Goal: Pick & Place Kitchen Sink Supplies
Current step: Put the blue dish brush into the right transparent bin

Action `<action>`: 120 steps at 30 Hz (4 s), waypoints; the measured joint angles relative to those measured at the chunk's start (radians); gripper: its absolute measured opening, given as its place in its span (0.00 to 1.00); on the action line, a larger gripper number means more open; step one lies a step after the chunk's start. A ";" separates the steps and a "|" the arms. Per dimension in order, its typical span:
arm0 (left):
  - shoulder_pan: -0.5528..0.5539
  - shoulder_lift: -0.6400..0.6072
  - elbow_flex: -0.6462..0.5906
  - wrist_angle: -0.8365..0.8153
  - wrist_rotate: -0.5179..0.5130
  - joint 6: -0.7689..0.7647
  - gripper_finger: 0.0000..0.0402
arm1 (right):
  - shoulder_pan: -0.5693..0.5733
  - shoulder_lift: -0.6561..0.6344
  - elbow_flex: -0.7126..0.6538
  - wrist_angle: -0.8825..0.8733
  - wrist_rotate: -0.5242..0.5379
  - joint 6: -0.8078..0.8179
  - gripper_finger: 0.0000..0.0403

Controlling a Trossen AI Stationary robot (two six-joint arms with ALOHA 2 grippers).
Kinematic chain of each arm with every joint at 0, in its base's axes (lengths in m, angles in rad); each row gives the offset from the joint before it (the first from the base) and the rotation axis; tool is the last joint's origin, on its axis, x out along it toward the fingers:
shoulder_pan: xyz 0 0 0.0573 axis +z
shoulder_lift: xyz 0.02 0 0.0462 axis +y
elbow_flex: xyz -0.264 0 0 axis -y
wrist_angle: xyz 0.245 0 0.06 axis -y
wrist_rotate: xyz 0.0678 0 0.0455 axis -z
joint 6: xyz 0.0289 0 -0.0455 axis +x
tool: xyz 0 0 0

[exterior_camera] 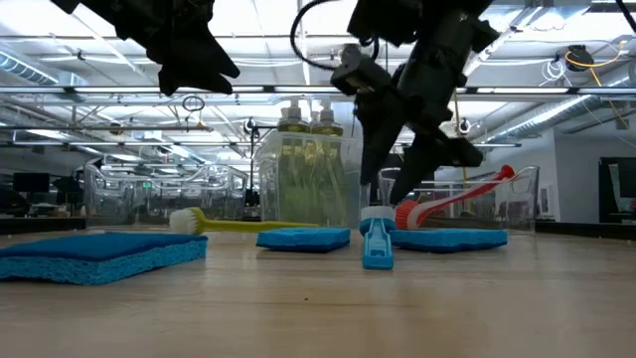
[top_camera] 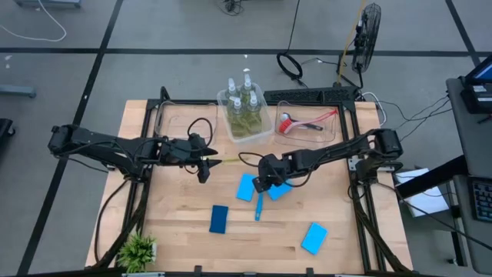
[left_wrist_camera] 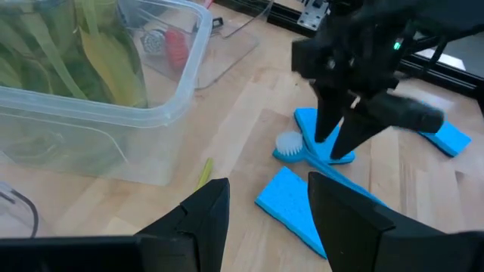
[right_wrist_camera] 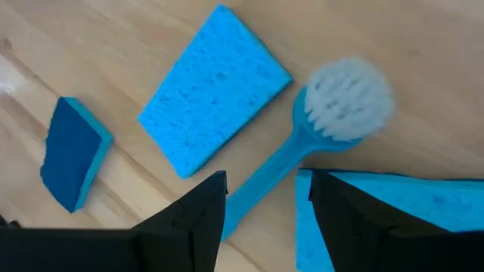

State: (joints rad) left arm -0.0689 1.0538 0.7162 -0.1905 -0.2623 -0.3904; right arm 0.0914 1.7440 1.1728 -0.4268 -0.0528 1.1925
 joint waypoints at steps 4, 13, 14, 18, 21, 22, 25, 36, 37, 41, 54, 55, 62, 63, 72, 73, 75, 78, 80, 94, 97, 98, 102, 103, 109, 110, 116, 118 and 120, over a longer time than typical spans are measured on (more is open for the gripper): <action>0.000 0.000 0.000 0.000 0.000 -0.001 0.45 | -0.005 0.039 -0.001 0.003 -0.005 -0.004 0.45; 0.000 0.000 0.000 0.000 0.000 -0.003 0.45 | -0.020 0.090 -0.001 0.050 -0.028 -0.011 0.45; 0.000 0.000 0.000 0.000 0.000 -0.003 0.45 | -0.022 0.092 -0.001 0.059 -0.028 -0.011 0.45; 0.000 0.000 0.000 0.000 0.000 -0.003 0.45 | -0.031 0.118 0.001 0.091 -0.027 -0.028 0.45; 0.000 0.000 0.000 0.000 0.000 -0.003 0.45 | -0.038 0.133 0.000 0.089 -0.028 -0.041 0.45; 0.000 0.000 0.000 0.000 0.000 -0.003 0.45 | -0.040 0.139 0.001 0.089 -0.029 -0.045 0.44; 0.000 0.000 0.000 0.001 0.000 -0.005 0.45 | -0.040 0.148 0.002 0.085 -0.030 -0.053 0.39; 0.000 0.000 0.000 0.001 0.000 -0.010 0.45 | -0.053 0.115 -0.001 0.089 0.017 -0.091 0.11; 0.000 0.000 0.000 0.001 0.000 -0.010 0.45 | -0.054 0.102 -0.001 0.087 0.026 -0.091 0.09; 0.000 0.000 0.000 0.001 0.000 -0.010 0.45 | -0.054 0.048 -0.001 0.134 0.027 -0.102 0.03; 0.000 0.000 0.000 0.003 0.001 -0.010 0.45 | -0.050 -0.314 -0.001 0.093 0.189 -0.195 0.03; 0.000 0.000 0.000 0.002 0.001 -0.010 0.45 | -0.050 -0.348 -0.001 0.058 0.218 -0.207 0.02; 0.000 0.000 0.000 0.010 0.000 -0.006 0.45 | -0.078 -0.576 -0.001 -0.268 0.462 -0.287 0.02; 0.000 0.000 0.000 0.015 0.000 -0.006 0.45 | -0.087 -0.601 -0.001 -0.297 0.498 -0.308 0.02; 0.000 0.000 0.000 0.071 0.000 -0.024 0.45 | -0.242 -0.702 -0.001 -0.333 0.657 -0.784 0.02; 0.000 0.000 0.000 0.083 0.000 -0.032 0.45 | -0.267 -0.698 -0.001 -0.334 0.656 -0.854 0.02; 0.000 0.000 0.000 0.101 -0.001 -0.035 0.45 | -0.314 -0.679 -0.001 -0.334 0.657 -0.998 0.02; 0.000 0.000 0.000 0.123 -0.001 -0.037 0.45 | -0.382 -0.635 -0.001 -0.344 0.655 -1.193 0.02; 0.000 0.000 0.000 0.137 -0.001 -0.037 0.45 | -0.426 -0.599 -0.001 -0.351 0.651 -1.279 0.02; 0.000 0.000 0.000 0.152 -0.001 -0.081 0.45 | -0.564 -0.344 -0.001 -0.402 0.500 -1.567 0.02; 0.000 0.000 0.000 0.153 -0.002 -0.085 0.45 | -0.569 -0.309 -0.001 -0.409 0.459 -1.592 0.02; 0.000 0.000 0.000 0.153 -0.002 -0.086 0.45 | -0.573 -0.297 -0.001 -0.411 0.444 -1.599 0.02; 0.000 0.000 0.000 0.161 -0.002 -0.086 0.45 | -0.592 -0.247 -0.001 -0.422 0.414 -1.624 0.02; 0.000 0.000 0.000 0.162 -0.002 -0.086 0.45 | -0.598 -0.237 -0.001 -0.424 0.398 -1.626 0.02; 0.000 0.000 0.000 0.166 -0.002 -0.086 0.45 | -0.623 -0.208 -0.001 -0.413 0.356 -1.658 0.03; 0.000 0.000 0.000 0.166 -0.002 -0.086 0.45 | -0.627 -0.209 -0.001 -0.412 0.352 -1.666 0.03; 0.000 0.000 0.000 0.166 -0.002 -0.077 0.45 | -0.653 -0.209 0.000 -0.413 0.235 -1.685 0.04; 0.000 0.000 0.000 0.166 -0.002 -0.075 0.45 | -0.658 -0.210 0.000 -0.412 0.223 -1.680 0.04; 0.000 0.000 0.000 0.166 -0.002 -0.073 0.45 | -0.662 -0.210 0.000 -0.412 0.216 -1.670 0.05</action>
State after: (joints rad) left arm -0.0691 1.0536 0.7164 -0.0246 -0.2642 -0.4631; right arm -0.5706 1.5345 1.1725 -0.8388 0.1635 -0.4772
